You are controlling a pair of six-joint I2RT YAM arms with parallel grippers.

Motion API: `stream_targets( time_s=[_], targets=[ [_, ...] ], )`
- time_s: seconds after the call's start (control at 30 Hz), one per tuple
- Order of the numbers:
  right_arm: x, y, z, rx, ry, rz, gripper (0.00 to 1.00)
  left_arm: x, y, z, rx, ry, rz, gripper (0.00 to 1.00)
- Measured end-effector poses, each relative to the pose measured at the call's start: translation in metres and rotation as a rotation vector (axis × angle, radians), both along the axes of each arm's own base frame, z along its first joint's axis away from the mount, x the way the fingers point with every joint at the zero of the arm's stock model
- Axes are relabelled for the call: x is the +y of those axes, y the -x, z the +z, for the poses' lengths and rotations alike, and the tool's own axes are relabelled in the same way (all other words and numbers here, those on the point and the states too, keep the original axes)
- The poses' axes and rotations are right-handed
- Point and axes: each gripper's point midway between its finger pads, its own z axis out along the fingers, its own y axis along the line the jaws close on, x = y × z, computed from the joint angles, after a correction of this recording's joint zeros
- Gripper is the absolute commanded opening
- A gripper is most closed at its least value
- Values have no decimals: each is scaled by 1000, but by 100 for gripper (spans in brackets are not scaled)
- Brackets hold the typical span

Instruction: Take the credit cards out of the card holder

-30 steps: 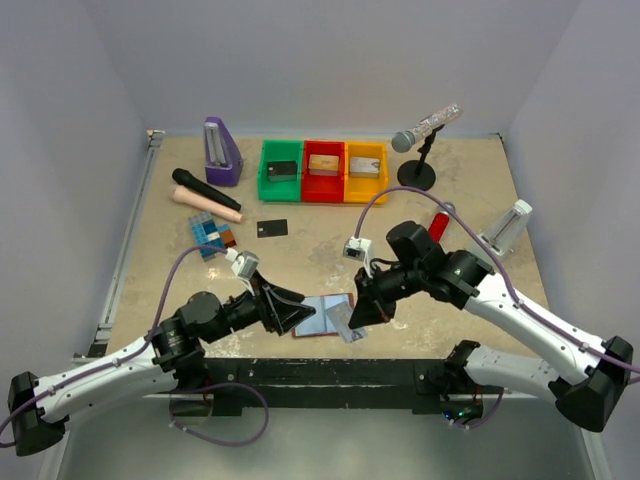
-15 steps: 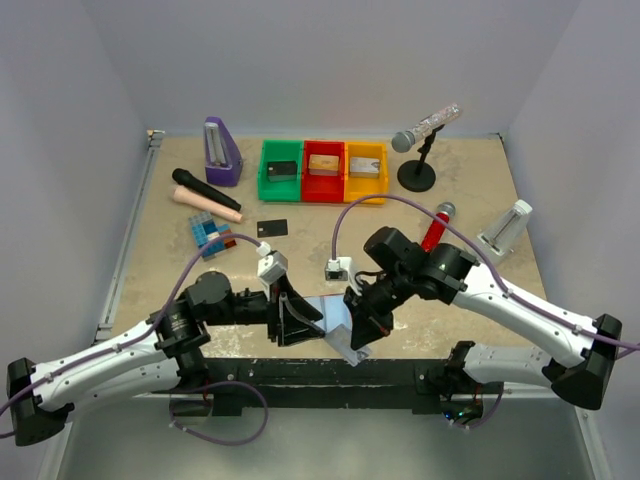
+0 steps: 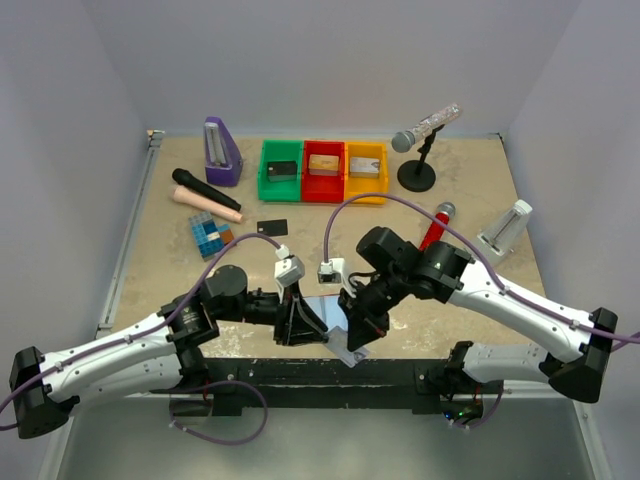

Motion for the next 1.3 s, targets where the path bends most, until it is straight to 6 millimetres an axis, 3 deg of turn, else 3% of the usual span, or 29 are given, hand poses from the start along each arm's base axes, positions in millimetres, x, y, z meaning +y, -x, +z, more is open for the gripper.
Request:
stream_targets(
  time_s=[0.1,0.33,0.43,0.57,0.63,0.7,0.73,0.87,0.97,1.1,1.2,1.3],
  targets=[
    [1,0,-3,4,11,3,0,-1,1,-2,8,-7,-9,18],
    [0,-2,-3,-9,20,-1,0,-3,4,-6,18,-17,-34,16],
    [0,-1,-1,-10,20,1,0,-4,5,-7,22,-18,-48,0],
    [-2,-2,-2,-14,25,2,2,-4,7,-5,21,-13,-61,0],
    [-2,-2,-2,-18,26,2,31,-4,7,-5,21,-13,-62,0],
    [-2,-3,-3,-22,30,-3,51,-4,7,-5,21,-11,-61,0],
    [-2,-4,-3,-26,33,-6,78,-4,7,-4,19,-9,-58,0],
    [-2,-15,-4,-72,47,-73,80,-2,1,1,-4,23,-9,0],
    [-12,-39,3,-143,52,-228,80,4,-10,3,-25,56,80,0],
    [-39,-85,30,-283,-54,-551,80,20,-62,1,-1,64,362,0],
    [-60,-90,47,-362,-160,-698,79,41,-119,-7,70,49,627,0],
    [-71,-89,57,-385,-241,-779,78,56,-167,-33,180,-26,818,0]
  ],
)
